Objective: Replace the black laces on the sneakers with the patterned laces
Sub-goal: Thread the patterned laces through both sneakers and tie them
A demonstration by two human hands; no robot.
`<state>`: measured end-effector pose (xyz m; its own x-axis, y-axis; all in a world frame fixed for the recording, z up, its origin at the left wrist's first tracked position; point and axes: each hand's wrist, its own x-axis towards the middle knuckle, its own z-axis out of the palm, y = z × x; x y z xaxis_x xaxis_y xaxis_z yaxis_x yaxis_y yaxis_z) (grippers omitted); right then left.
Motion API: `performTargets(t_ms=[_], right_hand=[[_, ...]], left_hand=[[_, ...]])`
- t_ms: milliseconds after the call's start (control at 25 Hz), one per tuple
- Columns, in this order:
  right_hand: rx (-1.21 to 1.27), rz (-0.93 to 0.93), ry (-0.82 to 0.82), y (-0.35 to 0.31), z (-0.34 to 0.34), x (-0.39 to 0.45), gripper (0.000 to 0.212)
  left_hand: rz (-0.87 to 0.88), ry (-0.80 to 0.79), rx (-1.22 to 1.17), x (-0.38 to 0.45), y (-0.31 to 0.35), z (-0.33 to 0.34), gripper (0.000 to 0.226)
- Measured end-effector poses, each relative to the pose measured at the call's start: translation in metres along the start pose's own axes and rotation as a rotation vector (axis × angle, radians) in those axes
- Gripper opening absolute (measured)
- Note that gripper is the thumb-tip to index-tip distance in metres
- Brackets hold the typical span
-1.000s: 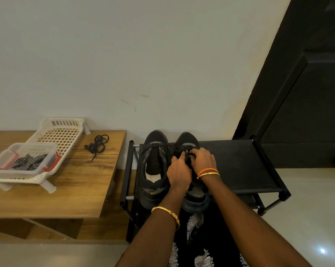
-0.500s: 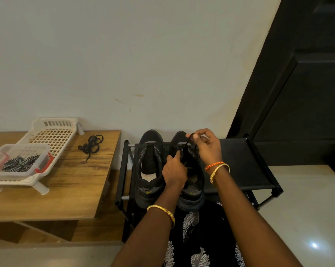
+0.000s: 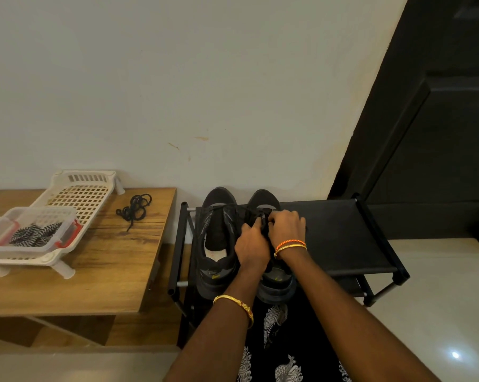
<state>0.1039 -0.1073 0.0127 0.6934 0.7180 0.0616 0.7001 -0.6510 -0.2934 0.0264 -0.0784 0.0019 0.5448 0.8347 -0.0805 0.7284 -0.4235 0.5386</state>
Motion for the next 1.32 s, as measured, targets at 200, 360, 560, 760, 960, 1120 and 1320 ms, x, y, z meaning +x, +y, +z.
performTargets(t_ms=[200, 360, 560, 760, 960, 1120, 1320], right_hand=[[-0.010, -0.001, 0.035, 0.008, -0.003, -0.002, 0.027], [-0.010, 0.004, 0.038, 0.005, -0.008, -0.004, 0.020], [0.585, 0.098, 0.183, -0.001, -0.022, -0.008, 0.013], [1.145, 0.150, 0.125, -0.008, -0.048, 0.005, 0.014], [0.319, 0.027, 0.067, 0.000, -0.015, 0.006, 0.021], [-0.040, -0.072, -0.022, 0.003, -0.002, 0.005, 0.028], [0.066, -0.004, 0.020, 0.004, -0.006, -0.004, 0.015]], left_hand=[[-0.012, 0.012, -0.005, 0.002, -0.002, 0.005, 0.042], [-0.010, -0.001, 0.000, 0.002, -0.003, 0.005, 0.044], [-0.001, 0.010, 0.008, 0.002, -0.002, 0.003, 0.046], [-0.018, -0.006, 0.032, 0.001, -0.002, 0.005, 0.054], [-0.002, -0.003, 0.015, 0.001, -0.001, 0.004, 0.044], [0.006, 0.012, 0.012, 0.001, -0.001, 0.004, 0.043], [0.000, 0.003, 0.024, 0.001, -0.001, 0.003, 0.044]])
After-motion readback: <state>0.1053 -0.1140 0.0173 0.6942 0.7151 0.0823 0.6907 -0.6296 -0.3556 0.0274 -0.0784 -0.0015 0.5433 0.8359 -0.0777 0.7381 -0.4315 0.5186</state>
